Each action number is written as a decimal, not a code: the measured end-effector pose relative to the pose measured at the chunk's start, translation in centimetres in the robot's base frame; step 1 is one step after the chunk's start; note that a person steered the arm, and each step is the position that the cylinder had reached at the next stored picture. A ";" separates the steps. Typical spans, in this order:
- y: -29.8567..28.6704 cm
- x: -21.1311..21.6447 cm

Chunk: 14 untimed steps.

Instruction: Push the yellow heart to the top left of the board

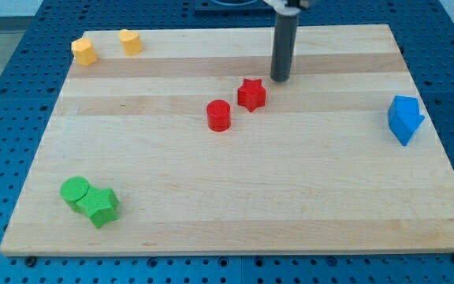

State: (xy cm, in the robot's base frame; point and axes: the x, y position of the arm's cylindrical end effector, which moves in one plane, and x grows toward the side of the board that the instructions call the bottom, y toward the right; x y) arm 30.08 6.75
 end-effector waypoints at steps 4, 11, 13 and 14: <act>-26.7 -10.0; -21.4 -1.8; -20.7 2.3; -22.0 4.4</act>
State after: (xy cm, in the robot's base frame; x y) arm 34.47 -15.29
